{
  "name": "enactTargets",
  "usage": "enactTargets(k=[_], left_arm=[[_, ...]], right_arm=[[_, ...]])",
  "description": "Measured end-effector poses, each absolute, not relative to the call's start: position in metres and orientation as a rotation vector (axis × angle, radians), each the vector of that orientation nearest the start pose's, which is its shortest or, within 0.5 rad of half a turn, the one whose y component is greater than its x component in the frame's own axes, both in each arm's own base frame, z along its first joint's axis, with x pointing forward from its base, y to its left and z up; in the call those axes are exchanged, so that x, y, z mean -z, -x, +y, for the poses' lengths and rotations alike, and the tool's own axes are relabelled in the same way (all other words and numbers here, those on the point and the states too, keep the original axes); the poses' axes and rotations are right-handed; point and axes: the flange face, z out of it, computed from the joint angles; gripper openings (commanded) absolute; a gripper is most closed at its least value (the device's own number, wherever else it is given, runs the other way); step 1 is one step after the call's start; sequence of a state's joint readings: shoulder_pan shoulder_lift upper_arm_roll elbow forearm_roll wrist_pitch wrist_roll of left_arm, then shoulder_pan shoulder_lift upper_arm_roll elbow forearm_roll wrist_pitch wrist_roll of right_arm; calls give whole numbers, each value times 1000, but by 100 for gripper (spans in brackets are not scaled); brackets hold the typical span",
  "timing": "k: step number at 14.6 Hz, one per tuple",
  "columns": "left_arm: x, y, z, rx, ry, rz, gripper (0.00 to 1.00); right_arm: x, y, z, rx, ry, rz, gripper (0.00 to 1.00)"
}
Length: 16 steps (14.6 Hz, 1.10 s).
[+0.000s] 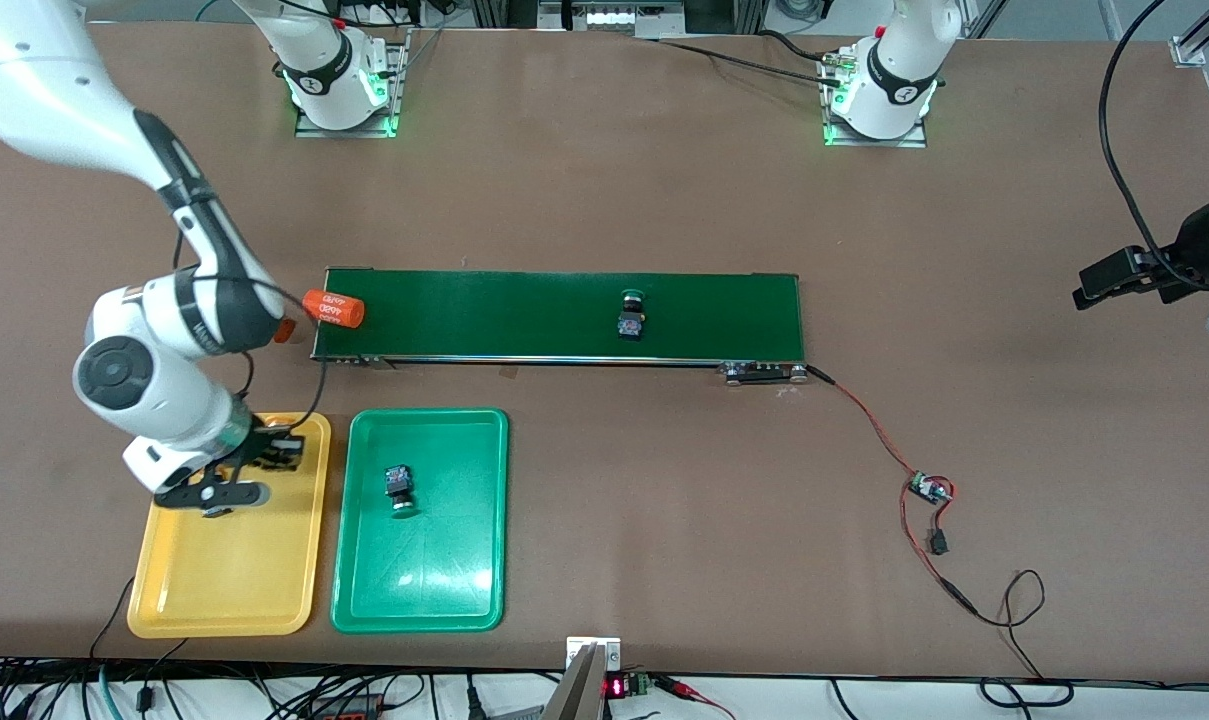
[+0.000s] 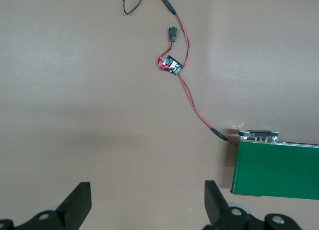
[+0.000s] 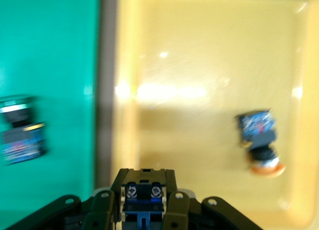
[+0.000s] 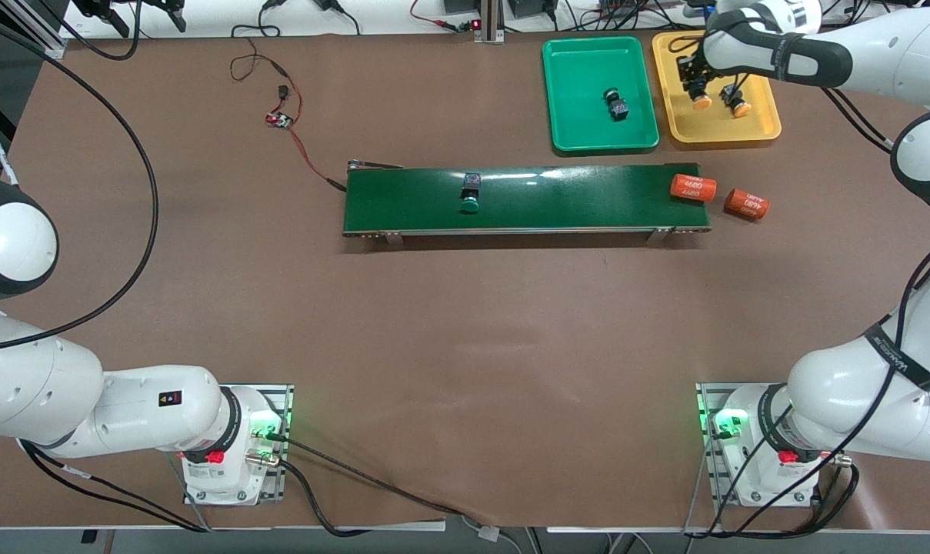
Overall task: Sort buttons by color to trays
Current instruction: 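Lower the dark-cap button into the yellow tray and open the right gripper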
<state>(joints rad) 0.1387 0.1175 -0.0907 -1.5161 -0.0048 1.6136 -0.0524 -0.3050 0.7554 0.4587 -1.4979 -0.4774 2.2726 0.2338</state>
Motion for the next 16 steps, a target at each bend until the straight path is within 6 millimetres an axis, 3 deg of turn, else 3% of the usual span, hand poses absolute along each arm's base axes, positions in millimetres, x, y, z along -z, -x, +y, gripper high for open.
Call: enactTargets(k=[2,3,5,6,8,13,14,16], left_arm=[[-587,-592,31,-31,3153,-161,100],[-587,-592,32,-31,3153,-161,100],[-587,-592,32,-31,3153,-162,100],[-587,-592,32,-31,3153,-163,100],[-587,-592,34,-30,3152,-169,100],[-588,-592,32,-26,3153,-163,100],[-588,-592,31,-25,3153,-161,100],[-589,-592,31,-24,3153,-160,100]], right_arm=[[-236,-730,13,252,3177,-179,1],[-222,-733,7,272,3168,-187,9],[-201,-735,3,276,3155,-185,53],[-195,-735,3,270,3152,-185,63],[-192,-736,5,265,3149,-184,98],[-207,-739,14,257,3144,-143,100],[-221,-739,25,219,3135,-102,100],[-269,-732,59,119,3114,-3,100]])
